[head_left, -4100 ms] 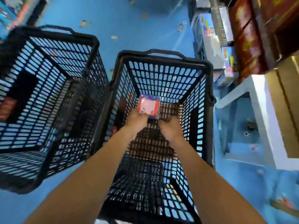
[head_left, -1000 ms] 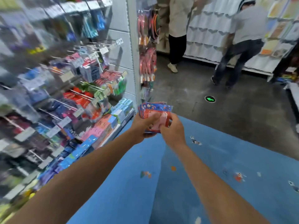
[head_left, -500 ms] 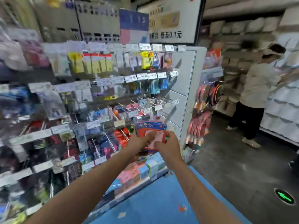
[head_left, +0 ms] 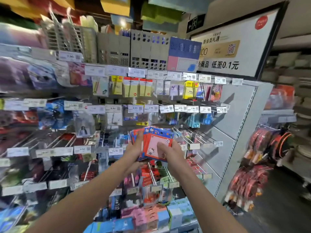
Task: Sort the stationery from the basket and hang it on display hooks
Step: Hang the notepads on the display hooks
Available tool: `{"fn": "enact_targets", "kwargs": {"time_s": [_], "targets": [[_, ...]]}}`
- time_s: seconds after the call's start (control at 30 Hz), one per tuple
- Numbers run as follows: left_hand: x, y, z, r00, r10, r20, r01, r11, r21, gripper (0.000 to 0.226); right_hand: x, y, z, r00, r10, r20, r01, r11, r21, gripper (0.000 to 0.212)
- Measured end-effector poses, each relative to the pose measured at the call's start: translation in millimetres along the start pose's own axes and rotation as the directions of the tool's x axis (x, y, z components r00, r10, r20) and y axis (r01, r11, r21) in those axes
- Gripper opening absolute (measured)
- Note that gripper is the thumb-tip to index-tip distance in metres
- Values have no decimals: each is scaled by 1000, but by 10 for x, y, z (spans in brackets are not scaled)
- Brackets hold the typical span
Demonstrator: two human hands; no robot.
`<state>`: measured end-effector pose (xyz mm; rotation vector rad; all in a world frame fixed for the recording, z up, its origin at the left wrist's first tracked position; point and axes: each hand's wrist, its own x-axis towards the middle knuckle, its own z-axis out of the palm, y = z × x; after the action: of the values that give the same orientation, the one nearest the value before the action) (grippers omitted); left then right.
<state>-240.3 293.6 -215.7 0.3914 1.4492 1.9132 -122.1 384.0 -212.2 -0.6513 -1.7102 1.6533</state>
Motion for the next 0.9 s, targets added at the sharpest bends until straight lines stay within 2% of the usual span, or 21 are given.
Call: {"fn": "enact_targets", "kwargs": {"time_s": [0.1, 0.2, 0.27, 0.33, 0.43, 0.53, 0.7, 0.77, 0.9], "targets": [[333, 89, -142, 999, 17, -30, -15, 998, 65, 66, 375, 81, 78, 1000, 3, 0, -3, 1000, -2, 24], [644, 140, -289, 993, 117, -9, -113, 976, 186, 45, 709, 182, 58, 999, 26, 44, -24, 999, -40, 26], [820, 177, -387, 985, 174, -19, -166, 960, 225, 41, 902, 256, 39, 997, 28, 71, -25, 999, -41, 16], [959, 199, -469, 988, 155, -11, -151, 972, 181, 42, 1067, 326, 55, 993, 22, 114, -19, 999, -27, 9], [1152, 247, -611, 995, 97, 6, -96, 984, 152, 54, 1320, 386, 114, 982, 15, 189, -10, 1000, -27, 33], [1232, 323, -779, 998, 60, -34, -53, 982, 179, 39, 1589, 434, 122, 972, -11, 233, 11, 1000, 1, 28], [1307, 458, -1057, 980, -17, -198, 45, 989, 139, 26, 2026, 447, 183, 972, -2, 235, -7, 999, 39, 21], [1327, 490, -1085, 968, -20, -251, 51, 992, 118, 38, 2171, 431, 267, 965, -15, 263, 8, 1000, 30, 20], [1417, 479, -1070, 948, 85, -308, -40, 988, 150, 68, 2294, 429, 480, 940, -54, 338, 49, 999, 23, 19]]}}
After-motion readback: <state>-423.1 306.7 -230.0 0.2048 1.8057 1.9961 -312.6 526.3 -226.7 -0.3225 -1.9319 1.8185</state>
